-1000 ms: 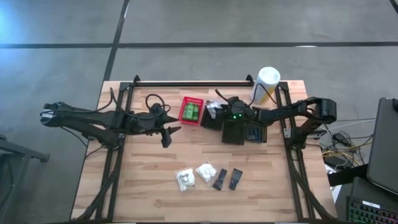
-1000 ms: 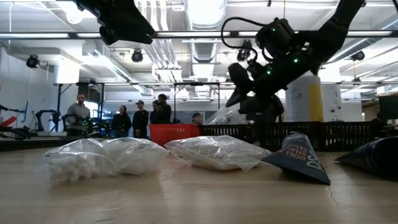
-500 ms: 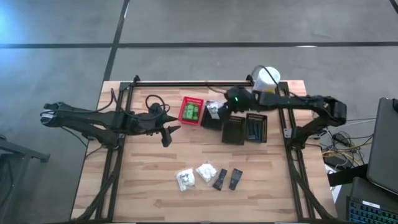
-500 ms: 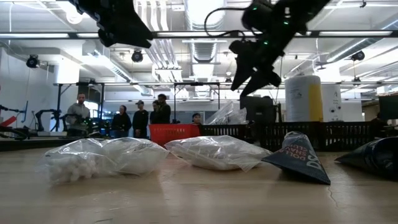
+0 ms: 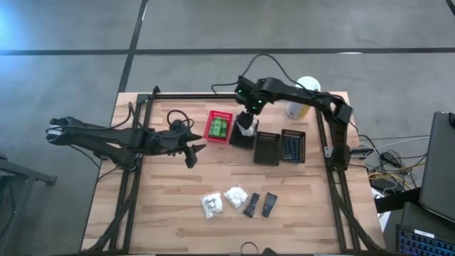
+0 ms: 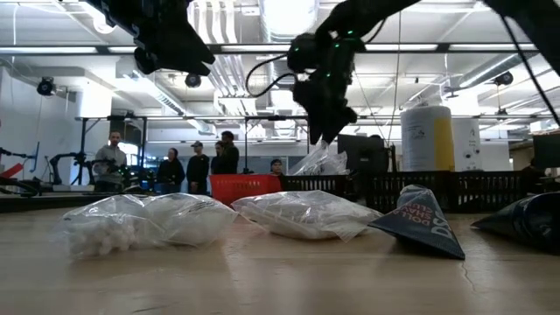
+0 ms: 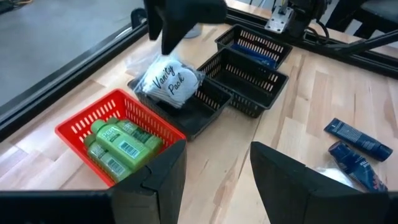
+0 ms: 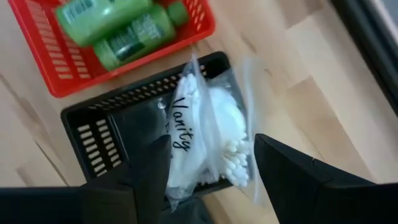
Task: Pick & Place Travel size toiletries
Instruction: Put the cotton pack into the left black bin
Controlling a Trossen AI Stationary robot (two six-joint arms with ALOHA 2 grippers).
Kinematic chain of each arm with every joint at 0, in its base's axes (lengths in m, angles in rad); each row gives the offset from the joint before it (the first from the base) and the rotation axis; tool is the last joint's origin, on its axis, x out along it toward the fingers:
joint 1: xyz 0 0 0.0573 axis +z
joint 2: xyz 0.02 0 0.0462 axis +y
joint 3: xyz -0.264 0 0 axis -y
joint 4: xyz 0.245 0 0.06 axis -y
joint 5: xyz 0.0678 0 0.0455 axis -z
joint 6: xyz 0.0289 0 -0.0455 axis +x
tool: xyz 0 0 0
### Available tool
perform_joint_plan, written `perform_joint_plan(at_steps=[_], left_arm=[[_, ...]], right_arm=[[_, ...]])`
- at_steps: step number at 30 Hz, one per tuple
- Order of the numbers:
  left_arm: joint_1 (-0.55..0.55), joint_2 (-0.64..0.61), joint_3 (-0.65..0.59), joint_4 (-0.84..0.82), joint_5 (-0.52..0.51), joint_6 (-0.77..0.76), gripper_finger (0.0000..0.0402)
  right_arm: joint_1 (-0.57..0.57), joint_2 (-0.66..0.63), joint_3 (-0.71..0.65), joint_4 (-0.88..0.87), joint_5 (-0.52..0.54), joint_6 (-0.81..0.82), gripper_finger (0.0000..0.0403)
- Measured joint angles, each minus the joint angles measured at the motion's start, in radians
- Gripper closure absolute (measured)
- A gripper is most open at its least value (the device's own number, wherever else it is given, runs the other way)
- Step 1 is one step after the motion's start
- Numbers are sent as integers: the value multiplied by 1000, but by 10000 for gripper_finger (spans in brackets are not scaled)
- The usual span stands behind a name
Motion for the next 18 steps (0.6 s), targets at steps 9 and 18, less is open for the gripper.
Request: perform_joint_plan(at_steps=[9,18], left_arm=[[0,0,0,-1,0,-2,218],[0,0,0,-10,0,-2,218]], right_arm=[[5,136,205,-117,1,-82,201],[3,235,273,-226,1,-122,233]])
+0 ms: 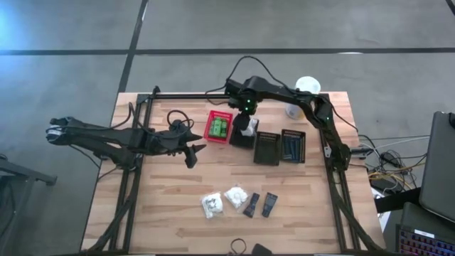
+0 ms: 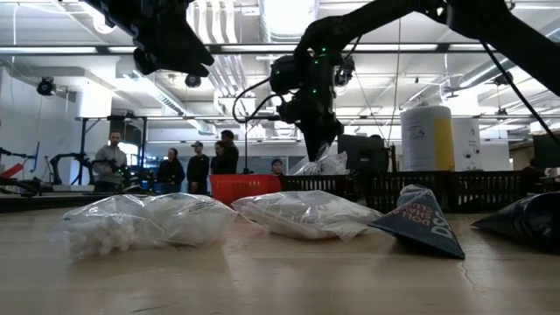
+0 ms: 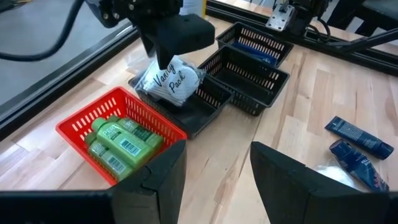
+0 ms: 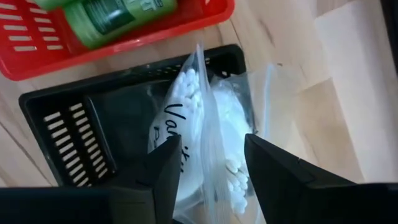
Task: Pick & Place Travel size toiletries
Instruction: Put the cotton pack into the left black bin
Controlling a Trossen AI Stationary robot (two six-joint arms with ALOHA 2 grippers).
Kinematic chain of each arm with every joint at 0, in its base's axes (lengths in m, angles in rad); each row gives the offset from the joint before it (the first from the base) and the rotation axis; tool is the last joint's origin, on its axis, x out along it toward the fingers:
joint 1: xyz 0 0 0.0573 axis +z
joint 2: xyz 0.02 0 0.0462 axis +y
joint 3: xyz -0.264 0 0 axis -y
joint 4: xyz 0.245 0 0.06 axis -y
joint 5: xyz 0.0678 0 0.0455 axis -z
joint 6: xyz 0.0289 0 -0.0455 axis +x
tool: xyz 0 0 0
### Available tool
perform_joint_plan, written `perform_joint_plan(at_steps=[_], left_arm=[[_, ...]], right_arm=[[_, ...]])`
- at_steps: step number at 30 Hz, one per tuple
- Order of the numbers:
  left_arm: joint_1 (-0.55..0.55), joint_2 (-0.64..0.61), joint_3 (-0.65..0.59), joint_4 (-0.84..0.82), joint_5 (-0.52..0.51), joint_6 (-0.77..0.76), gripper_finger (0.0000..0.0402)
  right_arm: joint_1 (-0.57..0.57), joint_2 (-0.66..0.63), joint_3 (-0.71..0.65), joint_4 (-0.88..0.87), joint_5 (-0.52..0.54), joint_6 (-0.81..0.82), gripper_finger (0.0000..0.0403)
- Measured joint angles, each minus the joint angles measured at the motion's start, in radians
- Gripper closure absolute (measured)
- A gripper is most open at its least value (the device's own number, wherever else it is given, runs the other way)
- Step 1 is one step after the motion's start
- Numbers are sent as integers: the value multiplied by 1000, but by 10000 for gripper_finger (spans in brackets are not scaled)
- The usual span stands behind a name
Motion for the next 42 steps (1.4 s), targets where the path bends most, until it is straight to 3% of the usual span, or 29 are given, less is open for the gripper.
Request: perform_joint_plan(at_steps=[7,16,24,31,38,42], left_arm=[[0,0,0,-9,0,0,218],[0,0,0,-9,-6,1,218],[0,0,0,-9,-9,3,218],[0,0,0,-9,-17,6,218],[0,0,-1,-17,-27,11,218],[0,0,-2,-20,-27,11,218]], right_arm=[[0,1,1,15,0,-15,270],[0,-2,1,8,-12,-52,386],[6,-21,-3,-9,-8,-59,394],[8,-107,-21,20,-5,85,394],[47,-175,-201,194,0,225,394],[65,-226,-347,323,88,297,394]])
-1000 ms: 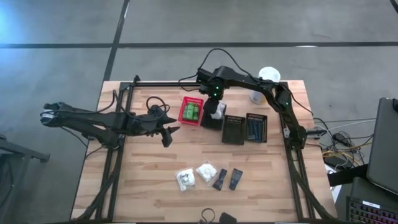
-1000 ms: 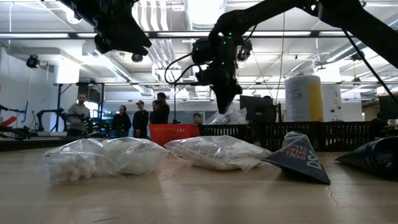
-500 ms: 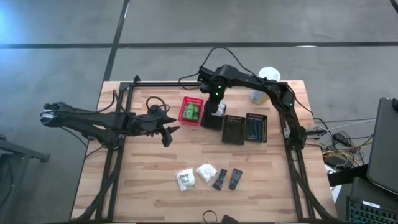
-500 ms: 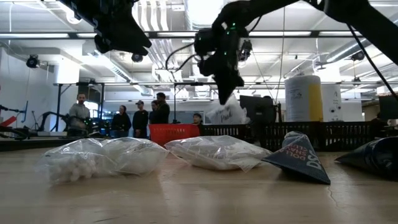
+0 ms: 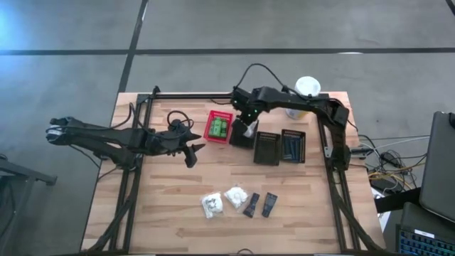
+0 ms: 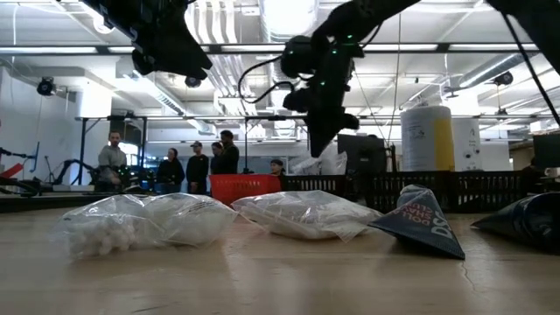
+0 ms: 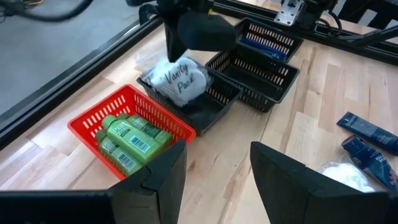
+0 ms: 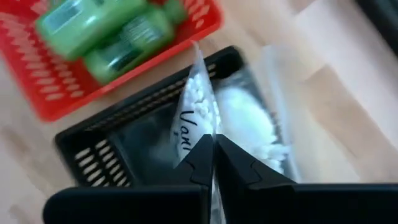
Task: Pick & Place Travel size toiletries
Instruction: Put the cotton pack into the left black bin
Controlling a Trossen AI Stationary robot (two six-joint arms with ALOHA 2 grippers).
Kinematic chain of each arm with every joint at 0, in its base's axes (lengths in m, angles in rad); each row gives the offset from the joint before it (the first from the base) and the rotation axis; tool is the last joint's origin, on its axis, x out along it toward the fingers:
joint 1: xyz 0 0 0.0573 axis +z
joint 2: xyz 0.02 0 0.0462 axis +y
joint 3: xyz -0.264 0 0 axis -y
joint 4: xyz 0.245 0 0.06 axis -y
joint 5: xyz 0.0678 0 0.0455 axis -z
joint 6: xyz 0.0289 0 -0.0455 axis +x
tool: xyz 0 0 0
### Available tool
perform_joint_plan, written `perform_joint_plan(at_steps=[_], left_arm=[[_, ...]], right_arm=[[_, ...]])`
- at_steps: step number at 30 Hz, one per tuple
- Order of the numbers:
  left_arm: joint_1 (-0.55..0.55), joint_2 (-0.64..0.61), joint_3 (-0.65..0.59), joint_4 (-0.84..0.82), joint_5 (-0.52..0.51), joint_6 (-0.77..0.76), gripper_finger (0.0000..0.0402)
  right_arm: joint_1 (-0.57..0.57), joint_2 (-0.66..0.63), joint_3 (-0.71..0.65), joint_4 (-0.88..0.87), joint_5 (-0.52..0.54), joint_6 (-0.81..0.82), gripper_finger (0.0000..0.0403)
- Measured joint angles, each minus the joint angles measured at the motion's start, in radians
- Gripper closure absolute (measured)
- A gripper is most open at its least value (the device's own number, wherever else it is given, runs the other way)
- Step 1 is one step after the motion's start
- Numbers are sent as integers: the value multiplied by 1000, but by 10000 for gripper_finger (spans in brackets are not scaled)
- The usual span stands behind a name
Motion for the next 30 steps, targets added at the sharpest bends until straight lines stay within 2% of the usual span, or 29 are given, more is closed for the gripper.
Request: perform_joint_plan(at_steps=[4,8,16,24,30], left_arm=[[0,0,0,-7,0,-1,218],[0,0,0,-6,-9,-1,218],[1,0,-5,-6,-25,0,218],[1,0,-10,-4,-25,-13,218],[1,0,-10,-4,-25,-27,218]], right_arm=[[5,-103,-134,152,48,66,394],[1,-189,-247,232,66,115,394],[7,-230,-424,319,66,142,394],[18,-236,-455,451,107,157,394],[18,-233,-455,479,158,116,394]])
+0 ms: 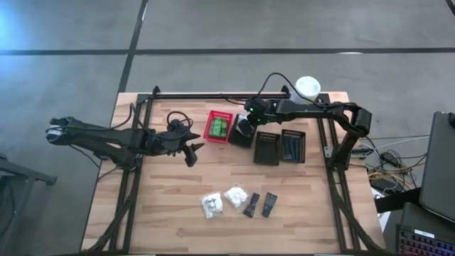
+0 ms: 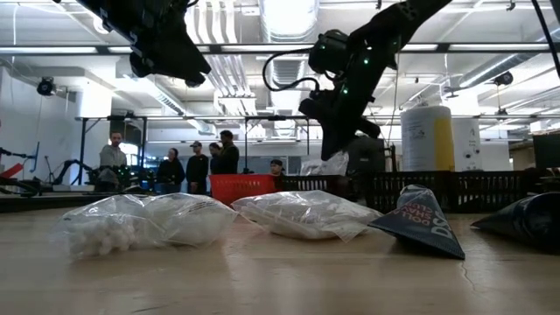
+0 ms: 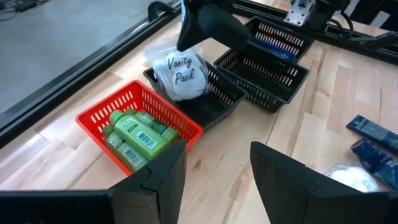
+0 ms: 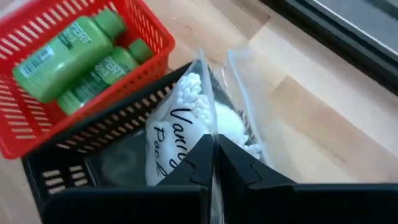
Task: Pick & Place Travel size toiletries
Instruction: Put the cotton pack into the left black bin
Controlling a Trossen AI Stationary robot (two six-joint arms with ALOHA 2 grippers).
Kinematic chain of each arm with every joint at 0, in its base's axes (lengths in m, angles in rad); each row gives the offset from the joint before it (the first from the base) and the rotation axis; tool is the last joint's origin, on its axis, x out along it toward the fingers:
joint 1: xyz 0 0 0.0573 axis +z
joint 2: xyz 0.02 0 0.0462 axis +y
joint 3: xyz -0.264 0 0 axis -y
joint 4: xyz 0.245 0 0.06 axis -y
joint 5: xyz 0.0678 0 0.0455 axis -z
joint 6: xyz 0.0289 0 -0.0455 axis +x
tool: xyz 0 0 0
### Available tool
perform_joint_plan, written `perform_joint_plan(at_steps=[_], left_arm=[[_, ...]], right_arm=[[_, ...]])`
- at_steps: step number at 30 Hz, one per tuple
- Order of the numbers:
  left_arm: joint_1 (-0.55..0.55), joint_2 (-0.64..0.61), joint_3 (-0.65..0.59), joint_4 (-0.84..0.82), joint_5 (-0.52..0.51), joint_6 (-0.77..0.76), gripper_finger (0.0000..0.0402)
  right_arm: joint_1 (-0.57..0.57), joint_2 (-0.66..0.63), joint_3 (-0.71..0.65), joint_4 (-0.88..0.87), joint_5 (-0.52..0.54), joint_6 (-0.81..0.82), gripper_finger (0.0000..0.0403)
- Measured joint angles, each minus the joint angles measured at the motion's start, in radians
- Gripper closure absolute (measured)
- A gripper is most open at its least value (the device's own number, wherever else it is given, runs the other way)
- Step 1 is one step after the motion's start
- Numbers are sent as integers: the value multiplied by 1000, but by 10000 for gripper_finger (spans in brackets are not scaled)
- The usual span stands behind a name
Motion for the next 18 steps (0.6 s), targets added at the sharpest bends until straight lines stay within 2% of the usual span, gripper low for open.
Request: perform_joint_plan(at_steps=[7,10,18], left_arm=[[1,0,0,0,0,0,218],[1,0,-1,0,0,-1,218],[0,0,-3,-1,0,-2,218]], right_arm=[[1,5,-20,-18,-15,-11,378],[1,5,-27,-27,-19,-11,344],[24,3,-26,-34,-44,-26,225]])
